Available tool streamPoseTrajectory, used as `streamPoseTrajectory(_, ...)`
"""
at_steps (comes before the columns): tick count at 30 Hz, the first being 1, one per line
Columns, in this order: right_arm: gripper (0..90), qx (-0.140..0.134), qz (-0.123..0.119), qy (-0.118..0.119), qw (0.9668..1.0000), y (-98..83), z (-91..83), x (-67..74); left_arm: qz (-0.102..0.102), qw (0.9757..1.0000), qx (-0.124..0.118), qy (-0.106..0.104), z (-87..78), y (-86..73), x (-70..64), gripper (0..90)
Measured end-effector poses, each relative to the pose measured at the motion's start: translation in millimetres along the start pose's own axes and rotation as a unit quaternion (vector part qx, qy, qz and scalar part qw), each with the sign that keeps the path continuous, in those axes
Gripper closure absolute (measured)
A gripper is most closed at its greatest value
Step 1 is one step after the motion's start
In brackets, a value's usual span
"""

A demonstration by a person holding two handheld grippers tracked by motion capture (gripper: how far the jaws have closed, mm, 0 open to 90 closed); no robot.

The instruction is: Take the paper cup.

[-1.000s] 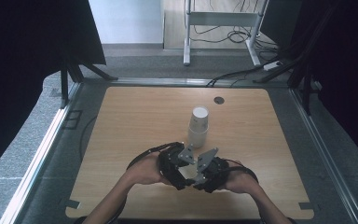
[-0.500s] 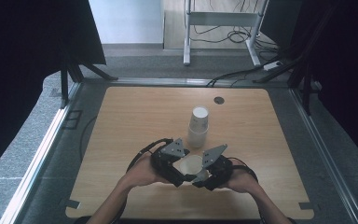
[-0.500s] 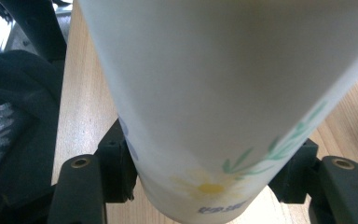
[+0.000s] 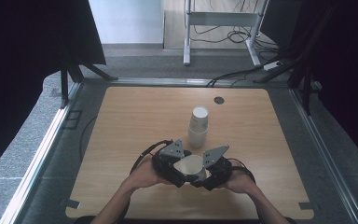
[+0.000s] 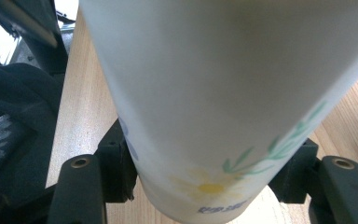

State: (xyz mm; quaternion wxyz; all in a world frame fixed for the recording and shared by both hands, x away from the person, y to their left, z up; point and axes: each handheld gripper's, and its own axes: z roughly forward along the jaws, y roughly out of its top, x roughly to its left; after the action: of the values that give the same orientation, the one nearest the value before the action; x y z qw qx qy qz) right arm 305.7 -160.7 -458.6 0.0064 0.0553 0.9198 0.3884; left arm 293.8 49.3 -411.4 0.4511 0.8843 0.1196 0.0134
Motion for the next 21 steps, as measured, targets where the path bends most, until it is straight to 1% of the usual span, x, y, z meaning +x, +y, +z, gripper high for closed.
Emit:
streamPoseTrajectory(2,36.7,-0.001,-0.002,0.0,1.0,-0.1,0.0,-0.1,-0.003,1.0,-0.002,0.0,2.4,0.0,-0.2,14.8)
streamPoseTrajectory(5,36.6,-0.002,-0.003,0.0,1.0,-0.3,0.3,-0.2,0.003,1.0,0.004,0.001,4.8,0.5,0.4,15.8)
streamPoseTrajectory(8,36.6,-0.003,-0.005,0.004,1.0,-0.5,0.7,-0.2,0.004,1.0,0.004,0.003,6.6,0.9,0.5,20.9)
streamPoseTrajectory(9,36.5,-0.003,-0.005,0.003,1.0,-0.5,0.9,-0.2,0.004,1.0,0.001,0.006,7.2,1.0,0.0,20.9)
streamPoseTrajectory(10,36.5,-0.003,-0.006,0.005,1.0,-0.8,1.2,-0.3,0.004,1.0,0.002,0.008,7.0,1.4,0.0,23.7)
streamPoseTrajectory(15,36.0,-0.004,-0.002,0.011,0.9999,-1.4,1.6,-1.5,0.012,0.9998,0.008,0.012,6.3,2.4,-0.3,26.9)
streamPoseTrajectory(17,35.5,-0.005,-0.001,0.011,0.9999,-1.6,2.2,-1.8,0.016,0.9996,0.014,0.017,6.4,4.3,-1.1,27.3)
streamPoseTrajectory(19,34.8,-0.007,0.003,0.011,0.9999,-1.9,2.4,-2.8,0.018,0.9995,0.017,0.02,5.9,5.9,-1.2,27.5)
streamPoseTrajectory(21,29.9,-0.009,0.008,0.009,0.9999,-2.4,2.4,-3.9,0.019,0.9995,0.018,0.021,5.2,6.7,-1.3,27.5)
